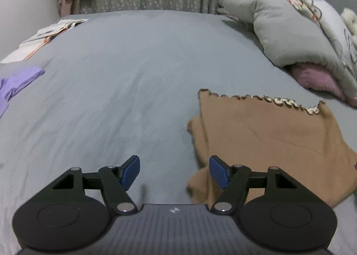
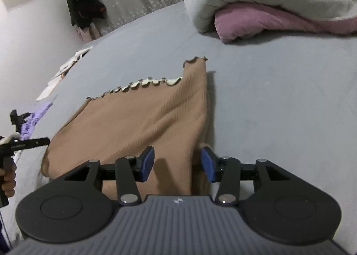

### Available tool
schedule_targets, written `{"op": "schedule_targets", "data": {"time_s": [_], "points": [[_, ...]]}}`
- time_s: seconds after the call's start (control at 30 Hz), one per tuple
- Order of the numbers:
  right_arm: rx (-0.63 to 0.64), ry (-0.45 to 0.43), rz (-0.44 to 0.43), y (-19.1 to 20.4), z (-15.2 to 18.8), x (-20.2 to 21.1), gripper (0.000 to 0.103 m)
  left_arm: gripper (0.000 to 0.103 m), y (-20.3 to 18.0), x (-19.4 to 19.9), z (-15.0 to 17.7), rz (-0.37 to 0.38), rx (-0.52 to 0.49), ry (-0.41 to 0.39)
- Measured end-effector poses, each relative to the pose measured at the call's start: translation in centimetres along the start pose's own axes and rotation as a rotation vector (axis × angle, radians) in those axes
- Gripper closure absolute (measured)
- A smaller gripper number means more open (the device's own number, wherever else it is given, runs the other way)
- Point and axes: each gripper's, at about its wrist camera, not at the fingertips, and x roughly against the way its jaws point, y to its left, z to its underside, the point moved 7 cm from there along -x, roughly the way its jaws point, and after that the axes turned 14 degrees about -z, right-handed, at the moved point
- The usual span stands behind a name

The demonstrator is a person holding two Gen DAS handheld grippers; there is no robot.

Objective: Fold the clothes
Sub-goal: 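Grasp the sweater edge with the right gripper and pull it straight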

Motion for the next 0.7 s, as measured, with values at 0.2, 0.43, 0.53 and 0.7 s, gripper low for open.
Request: {"op": "schedule_targets", "data": {"time_s": [0.2,0.43,0.53,0.7], "points": [[-0.014,0.024,0.002,-0.1,1.7,0.8,0.083,0.034,-2.0,2.1,-0.1,0.025,-0.056,-0.167],[-0.082,0.031,0.017,-0.8,2.5,1.2,0.090,0.028,-7.9,-2.7,0.1,-0.136,-0.229,-0.067],[-0.084,0.051,0.051,-1.2,3.0,1.8,0.091,0.026,-7.5,-3.8,1.4,-0.132,-0.163,-0.060],[-0.058,0.072,0.081,-1.3,3.1,1.6,0.090,0.025,-7.3,-4.0,1.0,-0.131,-0.127,-0.030]]}}
